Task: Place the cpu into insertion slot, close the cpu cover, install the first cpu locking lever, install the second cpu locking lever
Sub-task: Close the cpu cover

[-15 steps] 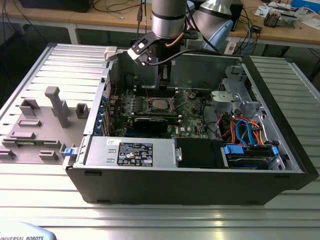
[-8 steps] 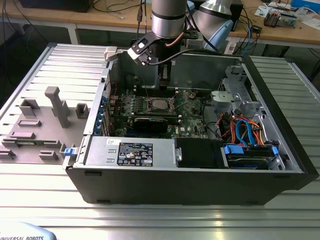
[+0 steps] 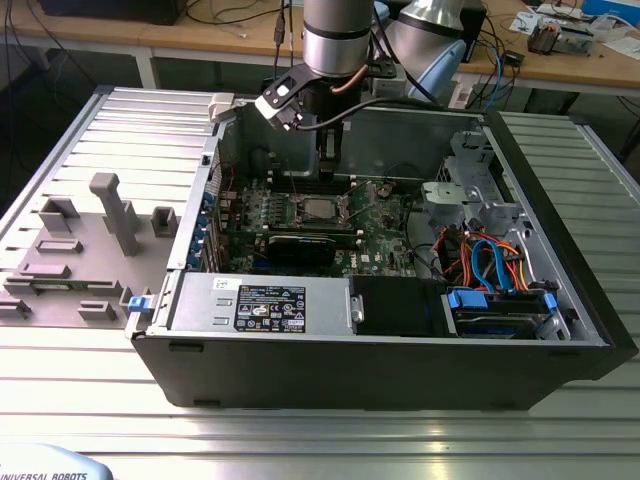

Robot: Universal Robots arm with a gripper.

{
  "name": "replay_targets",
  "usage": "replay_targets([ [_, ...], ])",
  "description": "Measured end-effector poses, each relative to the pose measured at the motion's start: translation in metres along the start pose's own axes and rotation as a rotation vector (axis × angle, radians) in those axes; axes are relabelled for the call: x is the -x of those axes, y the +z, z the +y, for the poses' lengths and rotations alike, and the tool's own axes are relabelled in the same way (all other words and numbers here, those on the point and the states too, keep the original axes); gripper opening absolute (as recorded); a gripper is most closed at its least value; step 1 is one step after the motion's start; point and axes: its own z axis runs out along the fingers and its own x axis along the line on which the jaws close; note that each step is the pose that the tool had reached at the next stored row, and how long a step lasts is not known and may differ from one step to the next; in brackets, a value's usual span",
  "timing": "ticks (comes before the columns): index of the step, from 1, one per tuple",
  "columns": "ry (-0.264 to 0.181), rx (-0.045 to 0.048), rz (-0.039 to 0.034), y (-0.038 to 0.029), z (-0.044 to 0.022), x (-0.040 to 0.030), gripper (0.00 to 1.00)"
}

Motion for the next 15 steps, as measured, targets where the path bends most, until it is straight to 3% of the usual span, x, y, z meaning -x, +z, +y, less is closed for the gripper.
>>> replay_targets([
  [3,0.0,-0.0002,-0.0004,-0.0012,0.0,0.0,0.11],
  [7,0.0,0.0,-0.0004,-0.0075,0.0002,-0.0001,0.11],
  [15,0.0,0.0001,-0.0005,-0.0078,0.0002,-0.0001,0.11],
])
